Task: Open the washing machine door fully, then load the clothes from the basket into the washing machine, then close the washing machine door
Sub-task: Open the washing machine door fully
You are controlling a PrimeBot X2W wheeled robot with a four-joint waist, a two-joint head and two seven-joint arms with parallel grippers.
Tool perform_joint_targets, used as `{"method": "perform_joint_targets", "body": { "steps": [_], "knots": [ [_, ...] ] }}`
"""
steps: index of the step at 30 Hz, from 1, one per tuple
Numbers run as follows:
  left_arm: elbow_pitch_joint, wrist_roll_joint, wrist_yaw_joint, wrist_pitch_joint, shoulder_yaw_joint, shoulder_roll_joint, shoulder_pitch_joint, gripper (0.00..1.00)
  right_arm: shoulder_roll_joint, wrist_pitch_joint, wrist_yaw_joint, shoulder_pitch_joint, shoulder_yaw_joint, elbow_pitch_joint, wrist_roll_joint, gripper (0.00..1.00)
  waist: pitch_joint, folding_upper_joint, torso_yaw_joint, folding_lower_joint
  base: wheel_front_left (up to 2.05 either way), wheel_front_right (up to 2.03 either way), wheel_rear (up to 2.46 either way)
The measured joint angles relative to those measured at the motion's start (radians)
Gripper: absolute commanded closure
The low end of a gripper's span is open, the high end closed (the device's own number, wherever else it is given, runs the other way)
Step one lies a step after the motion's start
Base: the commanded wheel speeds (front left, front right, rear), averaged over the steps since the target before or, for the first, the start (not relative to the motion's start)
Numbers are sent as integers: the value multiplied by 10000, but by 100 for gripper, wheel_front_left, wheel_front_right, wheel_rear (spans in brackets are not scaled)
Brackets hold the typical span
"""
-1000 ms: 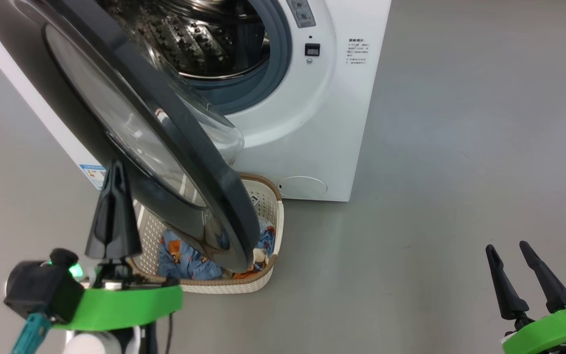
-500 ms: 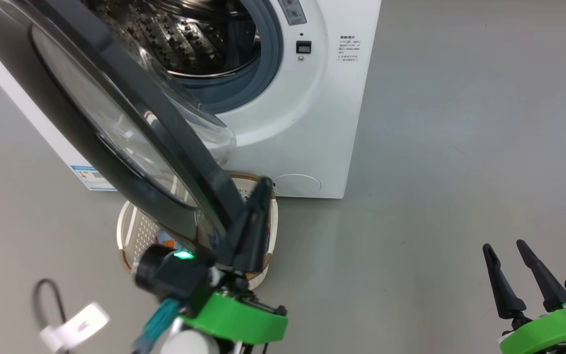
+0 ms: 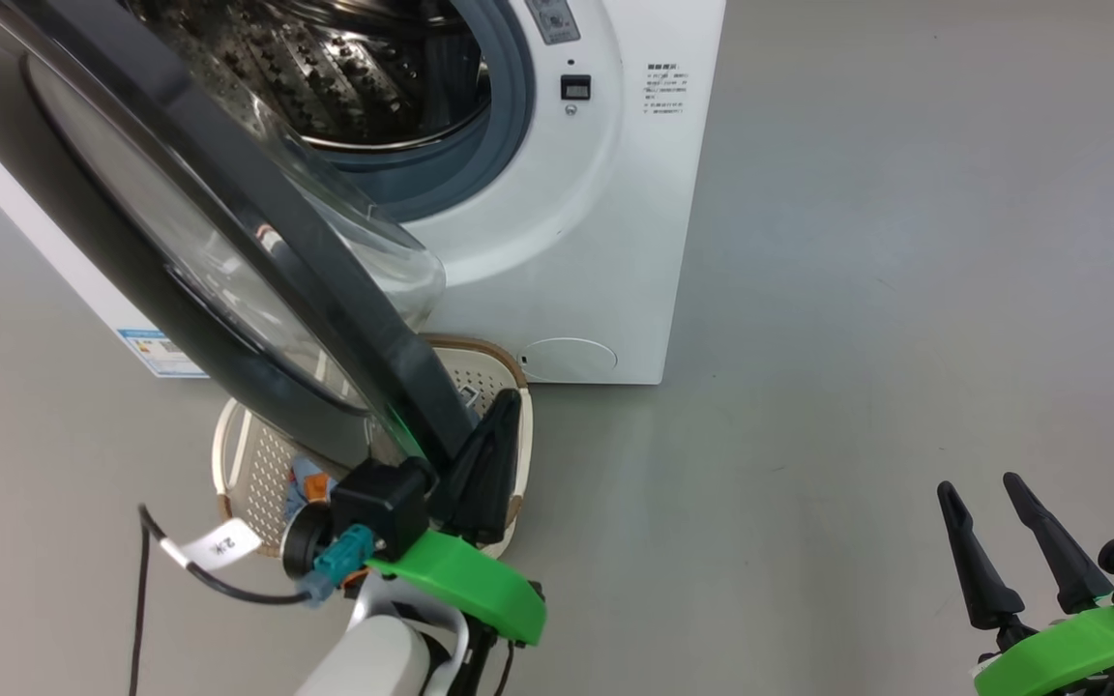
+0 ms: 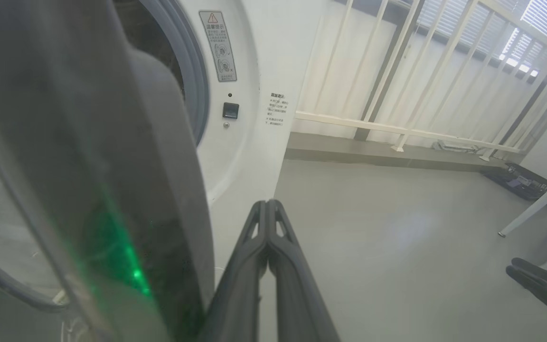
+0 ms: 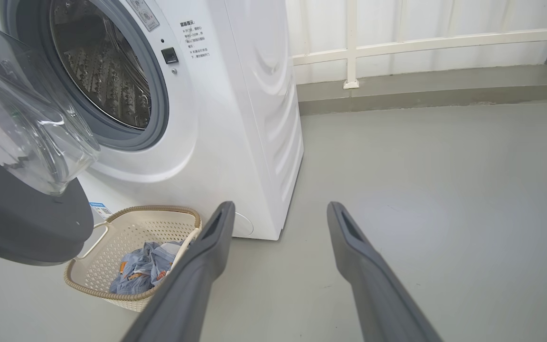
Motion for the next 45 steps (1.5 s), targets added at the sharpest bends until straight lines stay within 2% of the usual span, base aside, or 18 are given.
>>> {"method": "perform_joint_targets", "body": {
  "steps": [12,45],
  "knots": [
    [631,-94,-6,0,433,-8,-97,100,8,0,0,0,-8,-17,2,0,-109,0,44,0,0,0,0],
    [441,-10,-184,2,1062,-374,411,100,-13,0,0,-5,-44,-184,2,0,125,0,423,0,0,0,0]
  ]
}}
